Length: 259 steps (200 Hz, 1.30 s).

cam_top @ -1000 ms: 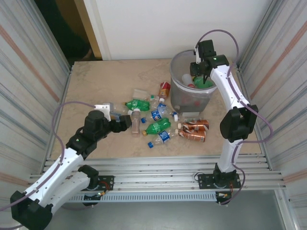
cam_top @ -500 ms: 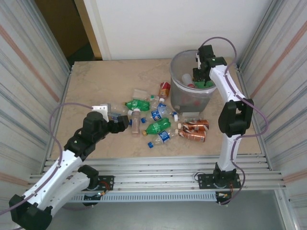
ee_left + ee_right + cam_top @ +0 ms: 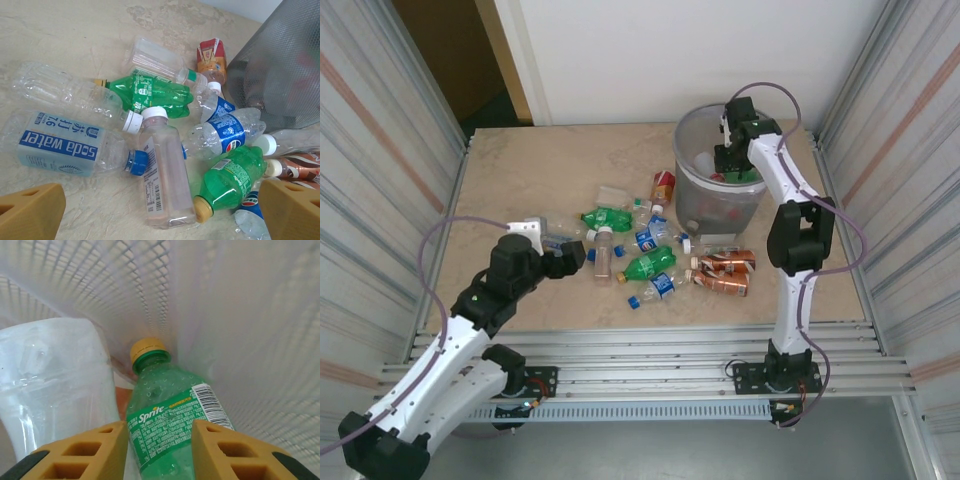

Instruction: Put the plastic bottles in the bin

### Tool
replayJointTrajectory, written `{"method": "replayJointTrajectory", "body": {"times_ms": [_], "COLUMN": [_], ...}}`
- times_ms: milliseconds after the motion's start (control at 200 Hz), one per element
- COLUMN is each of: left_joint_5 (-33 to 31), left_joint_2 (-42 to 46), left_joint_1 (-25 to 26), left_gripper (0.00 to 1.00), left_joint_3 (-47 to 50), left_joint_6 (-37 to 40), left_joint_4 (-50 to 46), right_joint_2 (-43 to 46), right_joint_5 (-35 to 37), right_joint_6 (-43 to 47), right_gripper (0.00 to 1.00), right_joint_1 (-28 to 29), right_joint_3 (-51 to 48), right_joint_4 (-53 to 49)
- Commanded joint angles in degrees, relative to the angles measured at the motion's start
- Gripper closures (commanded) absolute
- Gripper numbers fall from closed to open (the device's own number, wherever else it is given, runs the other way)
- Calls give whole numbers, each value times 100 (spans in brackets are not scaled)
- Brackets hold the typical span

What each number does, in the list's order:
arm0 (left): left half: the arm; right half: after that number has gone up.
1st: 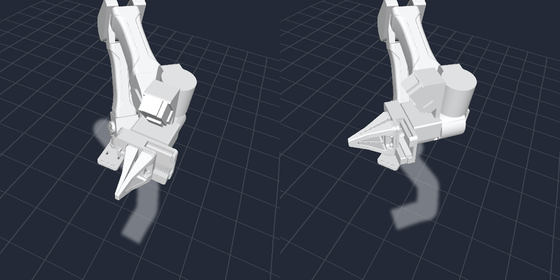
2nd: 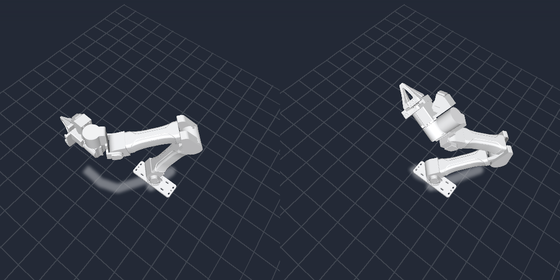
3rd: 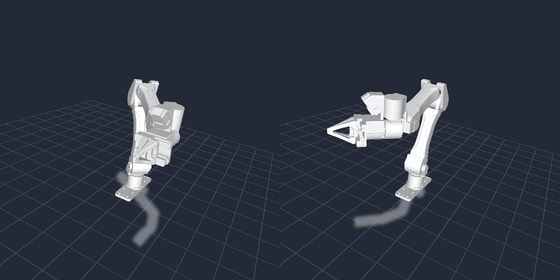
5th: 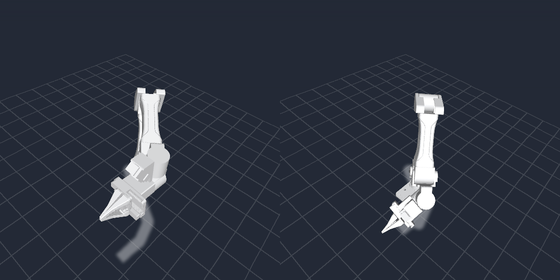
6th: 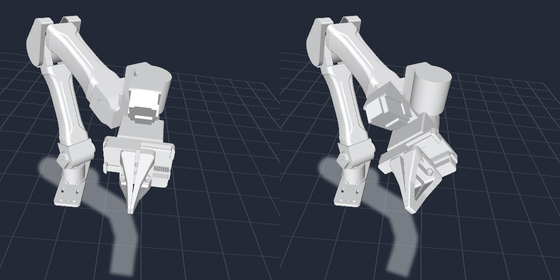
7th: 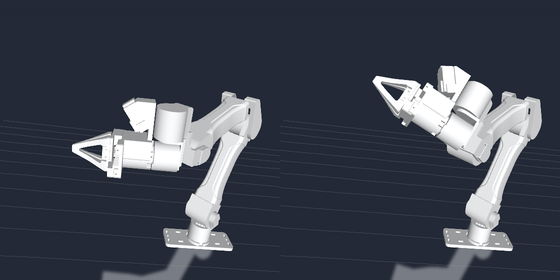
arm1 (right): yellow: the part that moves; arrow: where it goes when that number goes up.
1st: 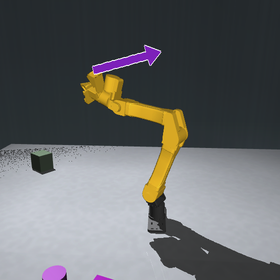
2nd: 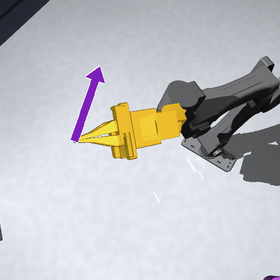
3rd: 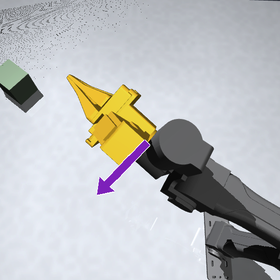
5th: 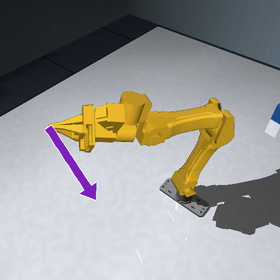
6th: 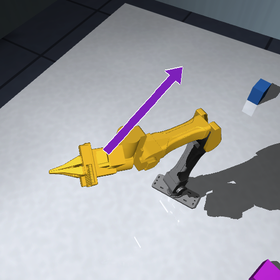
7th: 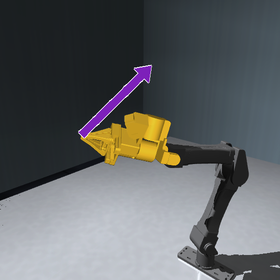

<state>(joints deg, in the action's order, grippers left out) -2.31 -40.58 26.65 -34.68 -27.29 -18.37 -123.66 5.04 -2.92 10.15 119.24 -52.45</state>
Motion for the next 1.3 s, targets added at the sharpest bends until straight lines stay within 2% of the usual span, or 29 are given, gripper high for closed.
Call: {"method": "replayJointTrajectory", "body": {"times_ms": [0,185,441,701,862,1122,1192,1292], "left_joint_5": [-154,-188,-239,-346,-352,-275,-221,-166], "left_joint_2": [116,175,285,471,565,519,486,429], "left_joint_1": [-48,-64,-108,-160,-178,-196,-196,-196], "left_gripper": [1,1,1,1,1,1,1,1], "left_joint_3": [64,80,102,193,289,375,370,357], "left_joint_6": [-82,-97,-66,-53,-73,-117,-141,-172], "left_joint_4": [-70,-113,-140,-140,-84,57,109,158], "right_joint_2": [-69,365,1391,3073,4152,5692,5967,6198], "right_joint_5": [-206,-312,90,751,1087,1200,1198,1089], "right_joint_6": [-43,-51,-110,-329,-761,-1416,-1766,-2731], "right_gripper": [58,51,43,35,33,30,29,28], "right_joint_1": [3,150,578,1230,1652,2395,2614,2914], "right_joint_3": [535,1130,881,-771,-1895,-3577,-4035,-4708], "right_joint_4": [-409,-587,-652,-202,-204,-555,-673,-696]}}
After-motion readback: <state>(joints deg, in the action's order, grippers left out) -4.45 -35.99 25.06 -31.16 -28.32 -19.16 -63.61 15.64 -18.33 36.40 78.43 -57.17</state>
